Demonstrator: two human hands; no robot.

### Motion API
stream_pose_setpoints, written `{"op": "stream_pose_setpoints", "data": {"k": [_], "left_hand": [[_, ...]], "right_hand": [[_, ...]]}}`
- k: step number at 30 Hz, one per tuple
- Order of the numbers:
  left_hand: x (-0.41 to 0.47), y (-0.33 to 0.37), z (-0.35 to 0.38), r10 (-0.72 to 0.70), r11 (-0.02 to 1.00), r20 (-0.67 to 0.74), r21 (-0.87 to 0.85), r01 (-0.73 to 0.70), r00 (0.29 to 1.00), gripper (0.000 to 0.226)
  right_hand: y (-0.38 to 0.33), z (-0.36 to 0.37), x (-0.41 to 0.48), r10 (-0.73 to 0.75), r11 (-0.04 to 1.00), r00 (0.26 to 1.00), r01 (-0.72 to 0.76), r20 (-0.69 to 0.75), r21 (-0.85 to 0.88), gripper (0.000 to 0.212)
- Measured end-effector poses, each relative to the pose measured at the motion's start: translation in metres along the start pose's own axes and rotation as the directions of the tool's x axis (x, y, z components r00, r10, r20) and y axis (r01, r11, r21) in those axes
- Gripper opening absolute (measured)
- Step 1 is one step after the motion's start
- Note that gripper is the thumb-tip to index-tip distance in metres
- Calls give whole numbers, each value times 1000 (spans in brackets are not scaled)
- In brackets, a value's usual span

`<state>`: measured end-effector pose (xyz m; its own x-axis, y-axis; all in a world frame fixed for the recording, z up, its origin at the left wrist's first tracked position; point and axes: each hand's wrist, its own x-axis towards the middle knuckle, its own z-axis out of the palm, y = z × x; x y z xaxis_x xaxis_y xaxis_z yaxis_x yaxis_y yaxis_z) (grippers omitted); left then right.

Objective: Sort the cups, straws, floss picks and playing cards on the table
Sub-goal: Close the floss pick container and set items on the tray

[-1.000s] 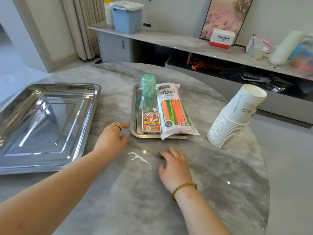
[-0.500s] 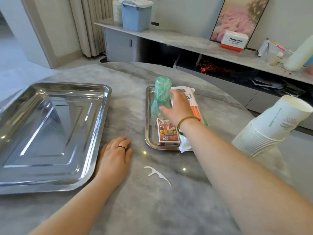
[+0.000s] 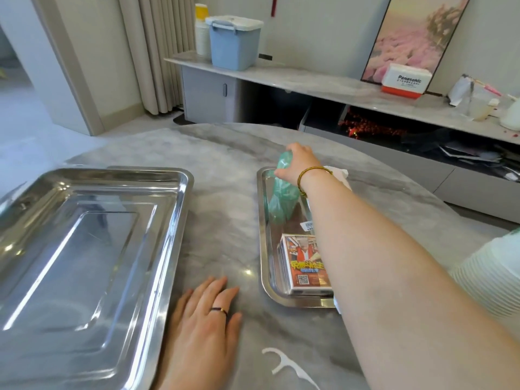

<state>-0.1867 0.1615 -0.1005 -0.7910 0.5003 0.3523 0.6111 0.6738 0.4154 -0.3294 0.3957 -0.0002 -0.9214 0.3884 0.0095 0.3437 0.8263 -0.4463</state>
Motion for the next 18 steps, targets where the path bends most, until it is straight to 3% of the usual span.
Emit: {"op": "stream_pose_setpoints", "data": {"k": [2,5,9,12,15,17,18], "left_hand": [[-1,-1,3,12,999,-73,48,-8,997,68],[1,2,4,2,995,-162,101,15,987,42],[-6,16,-14,-35,999,-69,-24,34,997,37],[-24,27,-36,-39,967,-20,-253,32,999,53],[-55,34,-49,-25,966,21,-257,30,999,87],[-69,52,-58,14,978,84,-209,4,996,104],[-76,66,-65,-32,963,162,-258,73,986,105]], "right_hand": [[-2,-5,-12,-15,997,998,20,-54,80,59],[-8,-18,-46,-27,955,988,71,-152,289,54],[-15,-35,-125,-106,913,988,143,-116,383,54],[-16,-35,-202,-135,925,991,132,-16,355,56],[-14,-23,-275,-185,937,979,149,86,316,63],[-11,-15,-314,-207,938,975,174,81,300,69],[-11,-14,-329,-202,937,977,172,68,304,70]]}}
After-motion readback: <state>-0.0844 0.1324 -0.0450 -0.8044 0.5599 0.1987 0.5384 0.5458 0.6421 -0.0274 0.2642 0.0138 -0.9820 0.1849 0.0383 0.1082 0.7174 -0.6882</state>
